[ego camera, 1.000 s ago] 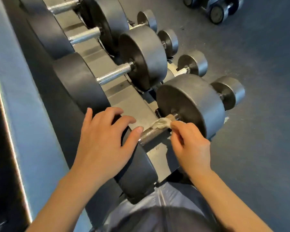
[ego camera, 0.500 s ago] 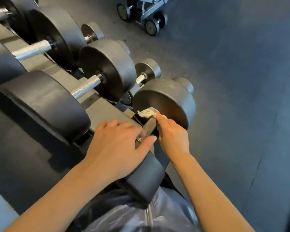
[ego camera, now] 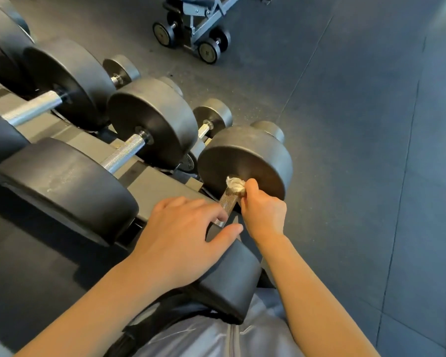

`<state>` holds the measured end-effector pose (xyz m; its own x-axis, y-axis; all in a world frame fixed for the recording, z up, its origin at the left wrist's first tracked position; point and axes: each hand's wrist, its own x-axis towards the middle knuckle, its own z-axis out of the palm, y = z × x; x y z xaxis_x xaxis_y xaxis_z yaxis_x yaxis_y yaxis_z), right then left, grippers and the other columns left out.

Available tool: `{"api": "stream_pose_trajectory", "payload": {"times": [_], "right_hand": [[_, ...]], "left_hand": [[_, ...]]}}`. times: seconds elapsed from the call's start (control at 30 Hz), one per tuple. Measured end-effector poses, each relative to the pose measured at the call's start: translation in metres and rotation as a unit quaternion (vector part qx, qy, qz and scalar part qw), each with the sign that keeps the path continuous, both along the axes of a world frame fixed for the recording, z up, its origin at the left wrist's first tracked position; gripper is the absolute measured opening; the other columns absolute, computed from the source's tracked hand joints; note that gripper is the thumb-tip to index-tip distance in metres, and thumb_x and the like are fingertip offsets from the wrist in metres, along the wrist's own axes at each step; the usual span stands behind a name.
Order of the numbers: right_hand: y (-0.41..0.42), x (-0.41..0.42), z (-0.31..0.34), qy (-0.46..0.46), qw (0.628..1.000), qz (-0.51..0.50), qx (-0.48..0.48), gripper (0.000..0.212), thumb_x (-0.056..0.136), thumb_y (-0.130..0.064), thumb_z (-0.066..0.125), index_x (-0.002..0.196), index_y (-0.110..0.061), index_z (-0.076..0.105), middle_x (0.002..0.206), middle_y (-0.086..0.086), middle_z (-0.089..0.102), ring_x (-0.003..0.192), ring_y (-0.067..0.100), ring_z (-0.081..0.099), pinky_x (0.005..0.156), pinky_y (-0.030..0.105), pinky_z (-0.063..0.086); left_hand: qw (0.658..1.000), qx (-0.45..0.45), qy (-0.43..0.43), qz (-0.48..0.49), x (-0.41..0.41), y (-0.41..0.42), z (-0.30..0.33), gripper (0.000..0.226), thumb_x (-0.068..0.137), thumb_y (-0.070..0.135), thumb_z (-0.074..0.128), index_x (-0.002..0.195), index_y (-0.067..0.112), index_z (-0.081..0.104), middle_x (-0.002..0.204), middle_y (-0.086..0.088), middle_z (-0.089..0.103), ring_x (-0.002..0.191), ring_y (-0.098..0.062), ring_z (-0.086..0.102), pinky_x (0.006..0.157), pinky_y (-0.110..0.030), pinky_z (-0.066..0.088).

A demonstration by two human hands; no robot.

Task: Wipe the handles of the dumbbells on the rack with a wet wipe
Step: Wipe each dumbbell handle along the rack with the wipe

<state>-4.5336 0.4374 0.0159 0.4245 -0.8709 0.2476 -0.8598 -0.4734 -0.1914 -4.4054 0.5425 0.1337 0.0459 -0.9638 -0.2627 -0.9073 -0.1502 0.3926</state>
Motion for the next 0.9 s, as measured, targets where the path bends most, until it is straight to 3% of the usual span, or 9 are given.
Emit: {"api": "stream_pose_trajectory", "payload": {"times": [0.1, 0.33, 0.47, 0.53, 0.6, 0.67, 0.77, 0.83, 0.9], "right_hand": [[-0.004, -0.005, 0.01, 0.014, 0.999, 0.03, -0.014, 0.025, 0.067, -0.01, 0.084, 0.079, -0.011, 0.062, 0.044, -0.001, 0.049, 0.03, 0.015, 0.041, 0.042, 0.009, 0.013], [-0.022, -0.003, 0.029, 0.094, 0.985, 0.136, -0.05, 0.056, 0.059, -0.007, 0.082, 0.093, -0.013, 0.038, 0.045, 0.002, 0.047, 0.027, 0.019, 0.038, 0.039, 0.016, 0.018], [-0.038, 0.013, 0.05, 0.193, 0.958, 0.207, -0.049, 0.052, 0.047, -0.008, 0.087, 0.089, -0.012, 0.056, 0.052, 0.002, 0.049, 0.029, 0.019, 0.04, 0.038, 0.018, 0.012], [-0.037, 0.025, 0.058, 0.275, 0.926, 0.258, -0.016, 0.034, 0.068, -0.013, 0.08, 0.096, -0.012, 0.061, 0.069, 0.004, 0.057, 0.042, 0.018, 0.049, 0.037, 0.022, 0.014], [-0.038, 0.042, 0.063, 0.332, 0.898, 0.285, 0.042, 0.023, 0.092, -0.012, 0.055, 0.115, -0.01, 0.054, 0.096, 0.007, 0.058, 0.067, 0.022, 0.059, 0.042, 0.027, 0.024], [-0.038, 0.056, 0.066, 0.356, 0.882, 0.306, 0.051, 0.024, 0.097, -0.012, 0.048, 0.12, -0.009, 0.054, 0.105, 0.007, 0.056, 0.081, 0.023, 0.061, 0.049, 0.029, 0.031], [-0.037, 0.059, 0.069, 0.404, 0.856, 0.316, 0.065, 0.024, 0.096, -0.014, 0.051, 0.119, -0.011, 0.058, 0.107, 0.008, 0.053, 0.074, 0.021, 0.051, 0.052, 0.028, 0.033], [-0.037, 0.051, 0.071, 0.411, 0.859, 0.294, 0.083, 0.022, 0.096, -0.014, 0.05, 0.116, -0.012, 0.059, 0.102, 0.007, 0.052, 0.069, 0.02, 0.049, 0.05, 0.028, 0.033], [-0.037, 0.038, 0.072, 0.384, 0.877, 0.273, 0.091, 0.023, 0.096, -0.014, 0.05, 0.118, -0.012, 0.056, 0.101, 0.007, 0.055, 0.075, 0.023, 0.059, 0.053, 0.029, 0.037]], "left_hand": [[1.0, -0.001, 0.006, 0.003, 0.0, 0.0, 0.0, 0.073, 0.075, 0.077, 0.004, 0.112, 0.042, 0.058, 0.111, 0.025, 0.06, 0.105, -0.001, 0.05, 0.097, -0.033, 0.037], [1.0, 0.004, 0.024, 0.01, 0.0, 0.001, -0.001, 0.075, 0.074, 0.076, 0.004, 0.117, 0.043, 0.055, 0.115, 0.024, 0.059, 0.111, -0.002, 0.049, 0.101, -0.033, 0.033], [1.0, 0.003, 0.025, 0.016, 0.002, 0.003, -0.003, 0.069, 0.077, 0.077, 0.008, 0.117, 0.044, 0.054, 0.111, 0.023, 0.061, 0.107, -0.003, 0.052, 0.101, -0.035, 0.035], [0.999, 0.001, 0.032, 0.021, 0.002, 0.004, -0.005, 0.068, 0.078, 0.077, 0.011, 0.118, 0.043, 0.055, 0.11, 0.023, 0.061, 0.107, -0.003, 0.053, 0.102, -0.036, 0.035], [0.999, -0.002, 0.038, 0.027, 0.002, 0.003, -0.005, 0.067, 0.079, 0.077, 0.014, 0.117, 0.043, 0.056, 0.11, 0.023, 0.062, 0.108, -0.003, 0.053, 0.103, -0.037, 0.035], [0.999, 0.001, 0.032, 0.027, 0.001, 0.003, -0.005, 0.064, 0.08, 0.077, 0.016, 0.117, 0.044, 0.056, 0.108, 0.024, 0.062, 0.108, -0.002, 0.052, 0.104, -0.035, 0.033], [0.999, -0.002, 0.037, 0.034, 0.001, 0.005, -0.005, 0.059, 0.081, 0.076, 0.021, 0.117, 0.043, 0.056, 0.108, 0.023, 0.062, 0.107, -0.001, 0.052, 0.104, -0.034, 0.033], [0.998, -0.006, 0.041, 0.047, 0.002, 0.005, -0.005, 0.063, 0.079, 0.076, 0.018, 0.117, 0.043, 0.056, 0.109, 0.023, 0.061, 0.108, -0.001, 0.052, 0.104, -0.033, 0.032], [0.997, -0.008, 0.044, 0.057, 0.001, 0.005, -0.005, 0.066, 0.077, 0.077, 0.015, 0.119, 0.044, 0.055, 0.112, 0.024, 0.059, 0.11, 0.0, 0.05, 0.106, -0.031, 0.029]]}}
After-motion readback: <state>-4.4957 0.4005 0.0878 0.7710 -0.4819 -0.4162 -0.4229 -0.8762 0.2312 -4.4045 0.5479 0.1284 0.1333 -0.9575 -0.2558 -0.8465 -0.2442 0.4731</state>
